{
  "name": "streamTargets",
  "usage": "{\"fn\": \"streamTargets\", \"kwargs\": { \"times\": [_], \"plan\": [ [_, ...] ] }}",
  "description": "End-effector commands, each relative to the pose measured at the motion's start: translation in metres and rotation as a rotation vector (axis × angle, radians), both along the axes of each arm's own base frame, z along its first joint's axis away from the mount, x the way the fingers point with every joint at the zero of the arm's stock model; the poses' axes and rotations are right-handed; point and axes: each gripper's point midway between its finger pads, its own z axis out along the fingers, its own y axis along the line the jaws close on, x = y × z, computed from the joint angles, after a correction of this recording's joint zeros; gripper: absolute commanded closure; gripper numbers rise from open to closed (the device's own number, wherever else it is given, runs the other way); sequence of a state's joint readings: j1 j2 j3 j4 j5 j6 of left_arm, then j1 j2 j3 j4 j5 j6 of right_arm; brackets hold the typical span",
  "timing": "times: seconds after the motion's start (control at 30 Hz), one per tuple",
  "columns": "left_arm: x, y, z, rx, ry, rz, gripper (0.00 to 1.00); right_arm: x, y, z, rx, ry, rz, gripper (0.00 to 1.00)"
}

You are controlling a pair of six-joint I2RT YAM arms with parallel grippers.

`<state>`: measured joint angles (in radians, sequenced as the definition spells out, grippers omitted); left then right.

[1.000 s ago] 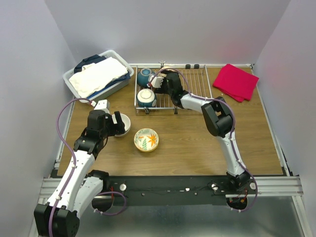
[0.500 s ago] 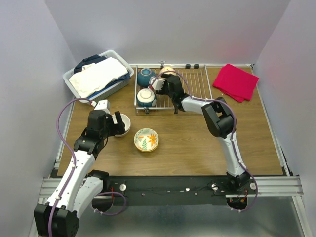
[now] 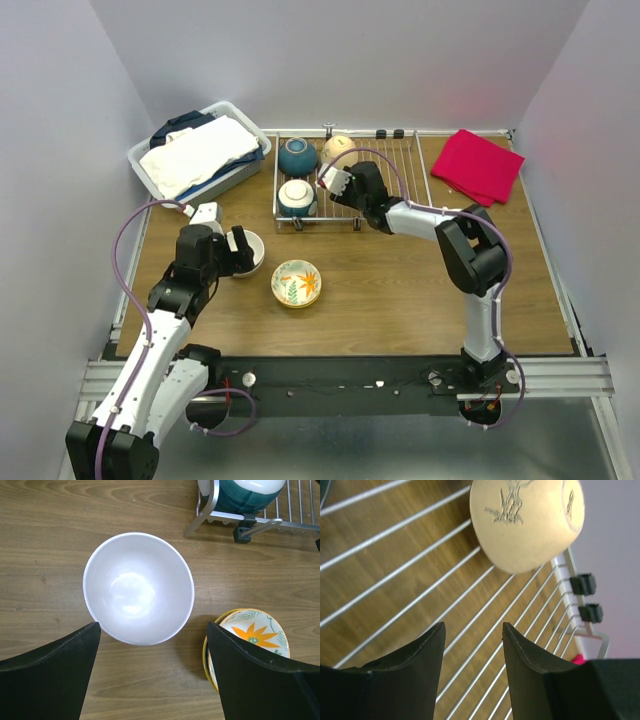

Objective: Unload the bowls from the dish rack

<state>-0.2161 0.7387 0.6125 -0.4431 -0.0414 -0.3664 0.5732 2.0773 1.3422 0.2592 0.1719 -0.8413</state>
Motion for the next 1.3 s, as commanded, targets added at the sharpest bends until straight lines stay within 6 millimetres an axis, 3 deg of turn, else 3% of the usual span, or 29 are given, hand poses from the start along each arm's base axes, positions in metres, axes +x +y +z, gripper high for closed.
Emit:
{"fn": "streamTargets", "kwargs": {
  "times": [0.0, 0.27, 0.53, 0.7, 1.27],
  "plan": [
    [0.0, 0.0, 0.003, 0.004, -0.028, 0.001, 0.05, -0.026, -0.023, -0.008, 0.033, 0.135, -0.091, 0.39],
    [-0.001, 0.001, 0.01, 0.006, -0.058, 0.002, 0.05, -0.049, -0.035, -0.008, 0.121, 0.248, -0.215, 0.31],
    [-0.002, 0.0, 0.015, 0.001, -0.089, -0.002, 0.05, -0.076, -0.054, -0.029, 0.153, 0.412, -0.355, 0.27],
    [-0.002, -0.001, 0.017, -0.004, -0.098, -0.009, 0.05, -0.107, -0.072, -0.046, 0.159, 0.547, -0.449, 0.27],
    [-0.004, -0.005, 0.018, -0.013, -0.105, -0.033, 0.05, -0.199, -0.134, -0.064, 0.144, 0.709, -0.677, 0.25]
  ]
}}
